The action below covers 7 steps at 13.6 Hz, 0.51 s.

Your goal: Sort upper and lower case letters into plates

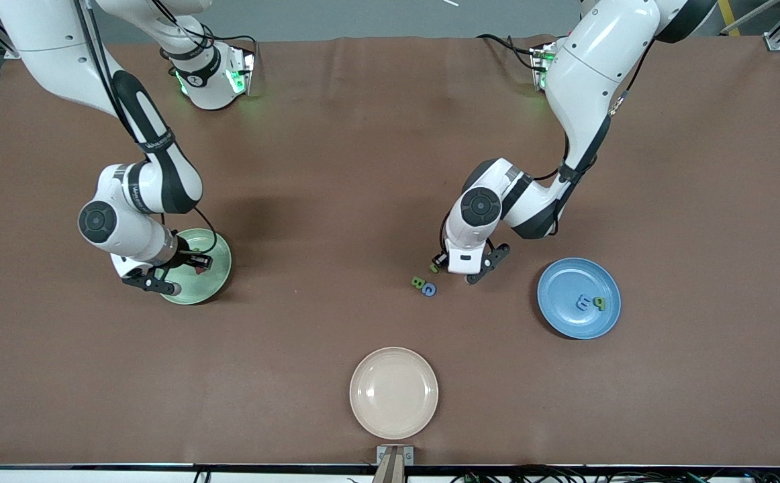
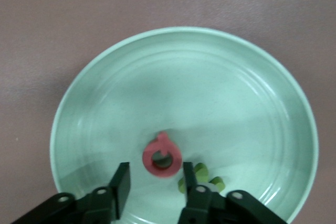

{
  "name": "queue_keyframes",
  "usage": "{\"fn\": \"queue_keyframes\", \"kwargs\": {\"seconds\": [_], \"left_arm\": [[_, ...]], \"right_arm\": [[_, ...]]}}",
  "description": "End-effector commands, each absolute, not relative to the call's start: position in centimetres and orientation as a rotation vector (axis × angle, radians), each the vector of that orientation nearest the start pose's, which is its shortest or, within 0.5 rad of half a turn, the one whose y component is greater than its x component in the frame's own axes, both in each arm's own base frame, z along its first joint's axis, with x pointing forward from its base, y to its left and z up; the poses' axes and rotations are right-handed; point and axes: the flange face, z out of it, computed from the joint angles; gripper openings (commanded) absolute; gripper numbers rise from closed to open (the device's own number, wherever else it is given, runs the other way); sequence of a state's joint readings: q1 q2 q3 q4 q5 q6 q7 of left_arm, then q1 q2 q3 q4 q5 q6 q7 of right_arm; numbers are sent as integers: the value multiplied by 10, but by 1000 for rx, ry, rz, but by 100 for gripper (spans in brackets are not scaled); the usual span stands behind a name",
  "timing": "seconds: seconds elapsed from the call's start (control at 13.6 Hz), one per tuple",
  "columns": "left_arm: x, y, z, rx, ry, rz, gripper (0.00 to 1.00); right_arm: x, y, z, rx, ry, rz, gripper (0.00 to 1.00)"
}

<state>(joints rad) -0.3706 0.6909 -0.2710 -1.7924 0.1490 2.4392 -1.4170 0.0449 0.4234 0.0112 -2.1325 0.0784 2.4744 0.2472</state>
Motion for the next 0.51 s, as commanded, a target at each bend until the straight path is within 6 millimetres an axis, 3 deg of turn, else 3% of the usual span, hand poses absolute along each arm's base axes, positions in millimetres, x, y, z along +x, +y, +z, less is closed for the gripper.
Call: {"fn": "queue_keyframes", "kwargs": {"seconds": [0.0,0.07,0.15,0.29,0.44], "left_arm": [[532,-376,173,-2957,-1125,93,6],[534,-376,176,-2964,-1115,84,0],[542,-371,184,-2970,-1120,63,0],[572,-347,216,-2991,-1120,-29,0],[596,-309,243,-3006,-1053,-94,0]], "right_arm": [[564,44,214,-3070,381,121,100],[569,57,222,-3066,401,135,100],[577,78,235,-3063,458,170,100],[586,146,268,-3049,632,201,100],[586,215,275,-3017,759,171,100]]}}
